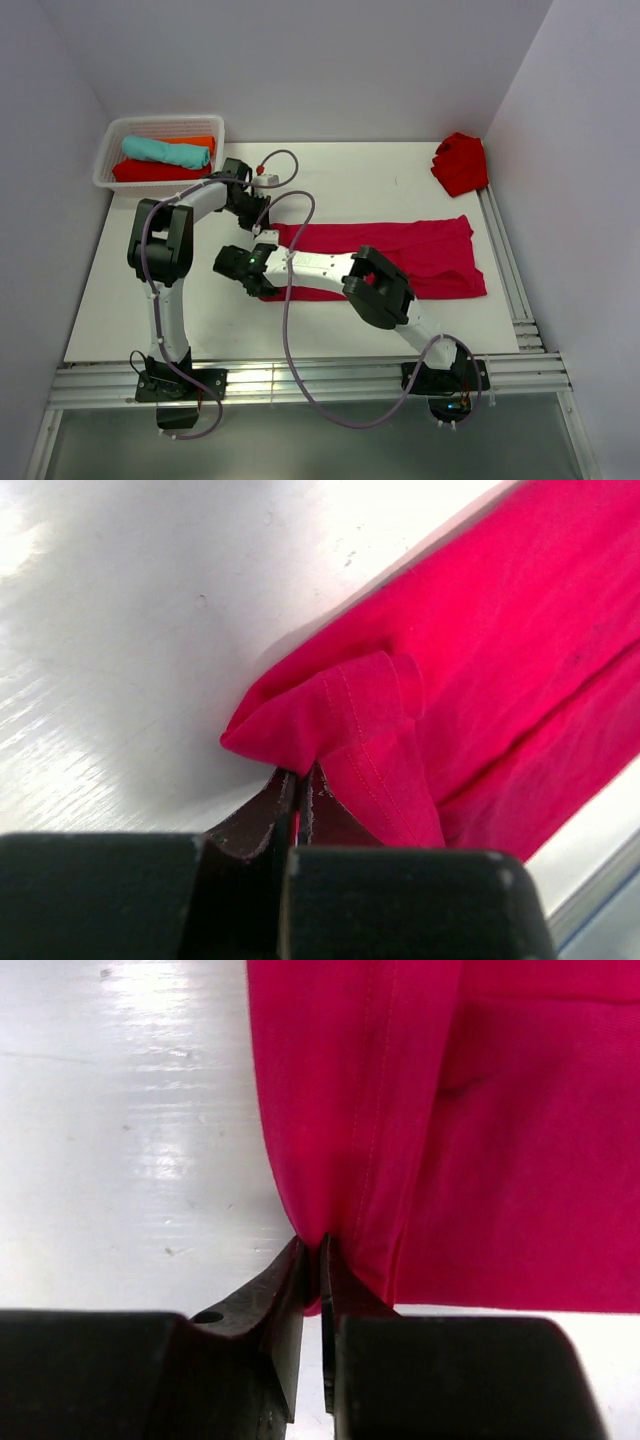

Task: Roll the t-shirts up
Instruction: Roll the tshirt

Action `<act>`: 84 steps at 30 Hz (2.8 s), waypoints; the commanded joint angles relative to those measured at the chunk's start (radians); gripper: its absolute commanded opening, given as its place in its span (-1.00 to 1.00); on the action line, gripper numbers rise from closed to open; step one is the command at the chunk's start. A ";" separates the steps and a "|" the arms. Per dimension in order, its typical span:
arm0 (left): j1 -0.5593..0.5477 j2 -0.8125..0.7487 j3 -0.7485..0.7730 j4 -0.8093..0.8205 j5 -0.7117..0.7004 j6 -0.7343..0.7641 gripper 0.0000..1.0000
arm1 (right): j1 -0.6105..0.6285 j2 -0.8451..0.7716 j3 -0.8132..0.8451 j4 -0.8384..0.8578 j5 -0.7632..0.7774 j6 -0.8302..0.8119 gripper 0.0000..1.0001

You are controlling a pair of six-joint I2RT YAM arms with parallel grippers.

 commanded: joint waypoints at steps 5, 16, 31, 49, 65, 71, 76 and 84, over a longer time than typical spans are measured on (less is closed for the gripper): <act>-0.006 -0.048 0.033 -0.051 -0.276 0.058 -0.99 | 0.006 -0.132 -0.185 0.361 -0.179 -0.056 -0.81; -0.070 -0.098 0.105 -0.186 -0.516 0.087 -0.99 | -0.003 -0.253 -0.445 0.750 -0.316 -0.022 -0.85; -0.109 -0.065 0.231 -0.278 -0.475 0.030 -0.54 | -0.067 -0.388 -0.794 1.211 -0.442 0.128 -0.90; -0.077 -0.121 0.243 -0.276 -0.315 0.066 0.00 | -0.112 -0.362 -0.900 1.377 -0.489 0.226 -0.97; 0.124 -0.154 0.054 -0.307 0.050 0.144 0.29 | -0.121 -0.337 -0.882 1.371 -0.500 0.222 -1.00; 0.126 -0.097 -0.010 -0.252 0.130 0.124 0.31 | -0.121 -0.344 -0.891 1.359 -0.489 0.220 -1.00; 0.124 -0.063 -0.038 -0.215 0.154 0.098 0.28 | -0.123 -0.354 -0.897 1.348 -0.482 0.214 -1.00; 0.109 -0.091 -0.062 -0.161 0.079 0.058 -0.52 | -0.124 -0.356 -0.897 1.342 -0.466 0.212 -1.00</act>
